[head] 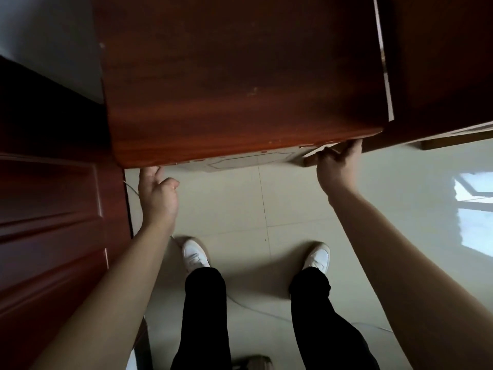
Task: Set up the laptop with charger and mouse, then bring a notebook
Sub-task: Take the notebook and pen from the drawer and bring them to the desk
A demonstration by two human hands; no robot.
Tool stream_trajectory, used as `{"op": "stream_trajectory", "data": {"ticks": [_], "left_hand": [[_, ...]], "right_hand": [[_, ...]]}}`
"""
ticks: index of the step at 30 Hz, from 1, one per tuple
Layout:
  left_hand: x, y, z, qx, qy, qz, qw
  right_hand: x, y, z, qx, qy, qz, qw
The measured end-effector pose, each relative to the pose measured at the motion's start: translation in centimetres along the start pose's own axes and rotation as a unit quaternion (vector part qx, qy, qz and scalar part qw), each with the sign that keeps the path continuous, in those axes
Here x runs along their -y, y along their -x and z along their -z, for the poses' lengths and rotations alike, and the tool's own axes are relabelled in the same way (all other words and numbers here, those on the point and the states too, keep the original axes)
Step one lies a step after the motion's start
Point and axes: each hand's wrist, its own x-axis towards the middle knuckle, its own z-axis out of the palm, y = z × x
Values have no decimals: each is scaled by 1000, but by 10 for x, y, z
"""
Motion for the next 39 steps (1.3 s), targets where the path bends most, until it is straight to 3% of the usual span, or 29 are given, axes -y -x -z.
{"op": "stream_trajectory", "data": {"ticks": [6, 12, 18, 28, 31, 34, 36, 38, 39], "left_hand": [[-6, 7, -14, -29, 29, 27, 999], [-11, 6, -15, -46, -15, 17, 999], [7, 24, 0, -83, -88, 40, 992], [50, 93, 26, -31, -100, 127, 986], [46, 79, 19, -1, -48, 187, 981], [45, 72, 11, -13, 8, 238, 971], [47, 72, 13, -15, 20, 243, 970], [46, 74, 18, -4, 20, 241, 970], [45, 73, 22, 3, 21, 239, 971]], "right_hand": [[3, -7, 6, 30, -3, 9, 1000], [4, 9, 1, 37, -71, 3, 997], [-15, 39, 20, 25, -28, 15, 999], [-60, 108, 35, 39, -211, -125, 969], [-50, 101, 19, -10, -226, -154, 962], [-44, 95, 5, -69, -209, -181, 959], [-44, 94, 6, -67, -177, -201, 961], [-45, 98, 11, -90, -74, -183, 976], [-44, 101, 15, -119, 2, -134, 984]]}}
